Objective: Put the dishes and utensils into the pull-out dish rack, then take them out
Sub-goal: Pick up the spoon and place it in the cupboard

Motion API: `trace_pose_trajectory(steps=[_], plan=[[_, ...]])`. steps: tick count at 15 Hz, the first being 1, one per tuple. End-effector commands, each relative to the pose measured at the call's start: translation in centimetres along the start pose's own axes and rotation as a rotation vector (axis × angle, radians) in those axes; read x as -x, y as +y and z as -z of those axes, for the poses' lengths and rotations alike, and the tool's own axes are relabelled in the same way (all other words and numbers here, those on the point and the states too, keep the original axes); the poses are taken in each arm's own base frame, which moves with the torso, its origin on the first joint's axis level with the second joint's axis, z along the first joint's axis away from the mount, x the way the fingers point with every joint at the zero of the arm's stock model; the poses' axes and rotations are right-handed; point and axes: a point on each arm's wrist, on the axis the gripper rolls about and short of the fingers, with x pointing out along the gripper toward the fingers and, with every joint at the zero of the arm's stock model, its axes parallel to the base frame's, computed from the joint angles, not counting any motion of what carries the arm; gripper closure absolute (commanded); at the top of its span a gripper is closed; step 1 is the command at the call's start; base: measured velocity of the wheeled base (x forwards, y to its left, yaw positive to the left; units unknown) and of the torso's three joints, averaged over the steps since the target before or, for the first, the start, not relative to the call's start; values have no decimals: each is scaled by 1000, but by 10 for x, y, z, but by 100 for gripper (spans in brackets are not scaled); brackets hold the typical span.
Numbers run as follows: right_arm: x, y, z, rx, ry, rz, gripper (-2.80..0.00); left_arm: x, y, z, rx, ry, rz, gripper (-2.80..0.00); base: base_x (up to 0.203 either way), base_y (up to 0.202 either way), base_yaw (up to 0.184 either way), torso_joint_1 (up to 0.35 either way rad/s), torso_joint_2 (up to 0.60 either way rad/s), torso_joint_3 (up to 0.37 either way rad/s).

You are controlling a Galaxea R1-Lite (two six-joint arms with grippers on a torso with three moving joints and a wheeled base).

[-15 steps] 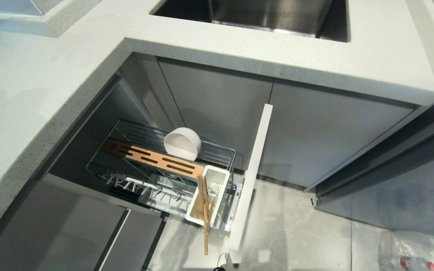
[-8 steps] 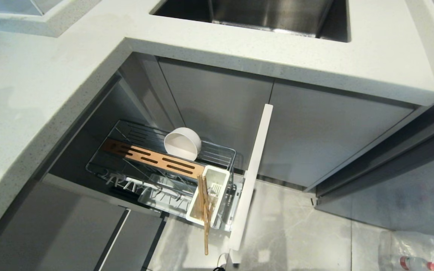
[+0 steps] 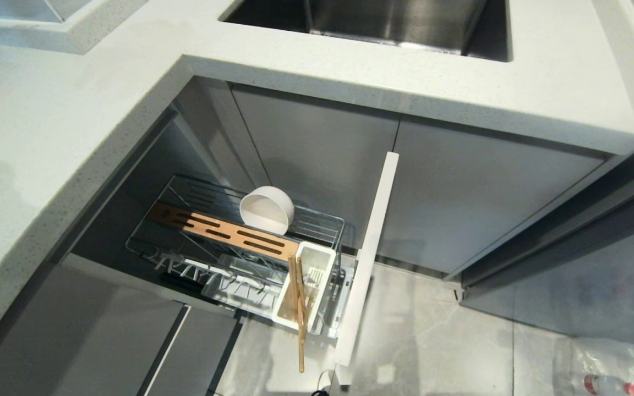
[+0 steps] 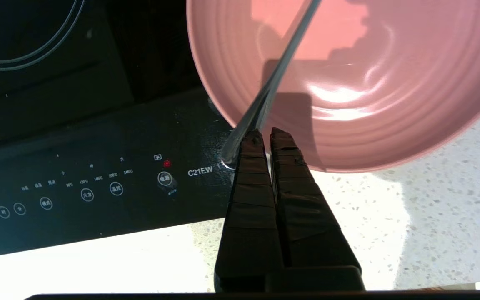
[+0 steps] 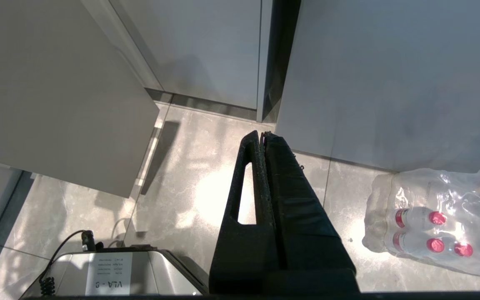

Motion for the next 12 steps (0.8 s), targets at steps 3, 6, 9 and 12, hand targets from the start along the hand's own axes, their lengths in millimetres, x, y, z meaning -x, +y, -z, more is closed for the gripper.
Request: trace_pose_trajectory(steps=[3,6,9,12], plan=[[0,0,0,0,2,1,0,-12,7,-4,25,41,-12,0,0,0,0,0,0,0],[0,0,0,0,2,0,0,-25,10,-9,36,68,0,-280,0,0,0,0,0,0],[0,0,0,0,3,1,0,-39,14,-18,22,67,41,-280,0,0,0,0,0,0],[0,0,0,0,2,0,0,-53,16,-21,-9,107,121,-280,0,0,0,0,0,0]])
